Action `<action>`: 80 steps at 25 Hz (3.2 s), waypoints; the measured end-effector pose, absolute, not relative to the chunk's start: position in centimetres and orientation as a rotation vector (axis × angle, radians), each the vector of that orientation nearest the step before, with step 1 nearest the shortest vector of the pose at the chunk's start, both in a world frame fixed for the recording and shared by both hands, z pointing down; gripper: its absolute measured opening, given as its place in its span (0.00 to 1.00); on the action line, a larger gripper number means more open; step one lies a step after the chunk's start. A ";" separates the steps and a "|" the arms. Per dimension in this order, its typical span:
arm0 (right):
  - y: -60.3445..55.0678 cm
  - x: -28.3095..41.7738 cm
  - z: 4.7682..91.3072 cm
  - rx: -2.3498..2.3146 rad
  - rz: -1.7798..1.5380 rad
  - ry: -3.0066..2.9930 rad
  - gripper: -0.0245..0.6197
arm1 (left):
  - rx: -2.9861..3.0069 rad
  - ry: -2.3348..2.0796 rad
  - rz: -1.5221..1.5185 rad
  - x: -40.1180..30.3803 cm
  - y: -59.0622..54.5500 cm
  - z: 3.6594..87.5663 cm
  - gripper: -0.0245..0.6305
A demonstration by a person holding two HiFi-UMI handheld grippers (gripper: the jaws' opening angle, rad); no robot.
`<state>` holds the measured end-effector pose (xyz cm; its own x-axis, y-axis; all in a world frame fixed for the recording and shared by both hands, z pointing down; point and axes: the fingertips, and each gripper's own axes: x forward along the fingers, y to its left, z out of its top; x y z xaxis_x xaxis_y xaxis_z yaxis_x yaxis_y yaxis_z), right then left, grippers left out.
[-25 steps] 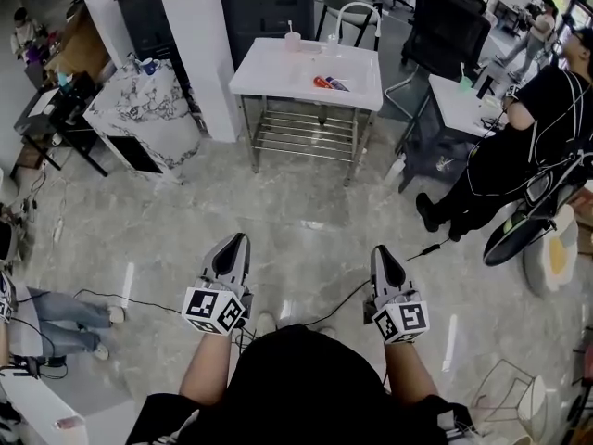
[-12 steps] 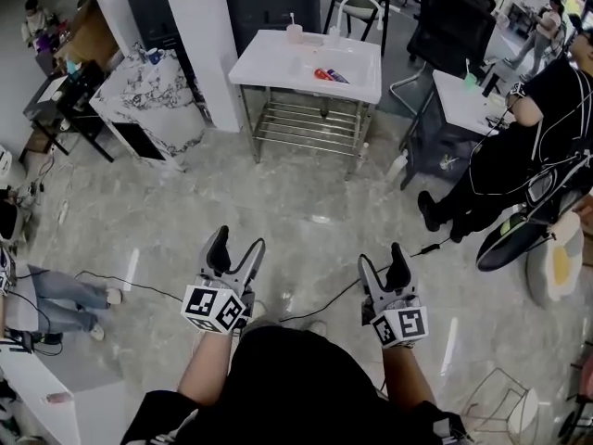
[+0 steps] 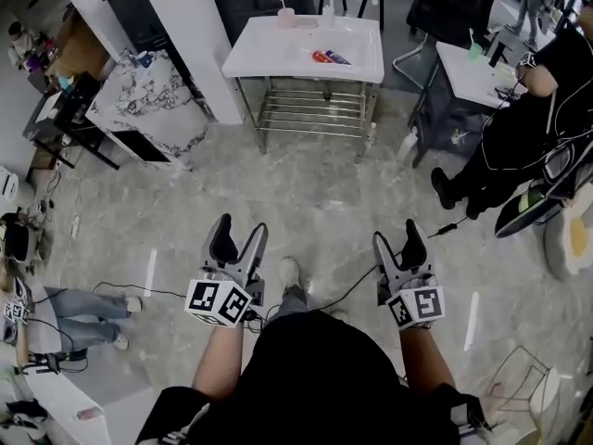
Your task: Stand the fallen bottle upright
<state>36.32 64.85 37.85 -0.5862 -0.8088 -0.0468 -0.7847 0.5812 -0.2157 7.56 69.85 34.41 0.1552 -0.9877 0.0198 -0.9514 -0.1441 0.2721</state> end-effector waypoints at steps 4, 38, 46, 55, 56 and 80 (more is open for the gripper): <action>61.4 34.8 37.5 -1.374 -0.238 2.659 0.55 | 2.271 -1.846 -0.250 6.3 64.7 34.7 0.59; 41.2 16.2 40.5 -1.272 -0.325 2.810 0.51 | 2.257 -1.801 -0.176 -9.7 45.5 38.6 0.58; 30.4 15.4 41.0 -1.181 -0.376 2.829 0.51 | 2.297 -1.807 -0.111 -8.7 36.7 37.5 0.58; 19.5 15.4 41.1 -1.113 -0.390 2.848 0.51 | 2.293 -1.842 -0.048 -7.8 26.4 37.7 0.58; 18.7 15.6 41.0 -1.105 -0.385 2.852 0.50 | 2.294 -1.838 -0.050 -7.3 25.4 37.7 0.58; 5.0 15.9 43.0 -1.277 -0.485 2.842 0.47 | 2.371 -1.687 -0.056 -7.4 9.5 39.6 0.58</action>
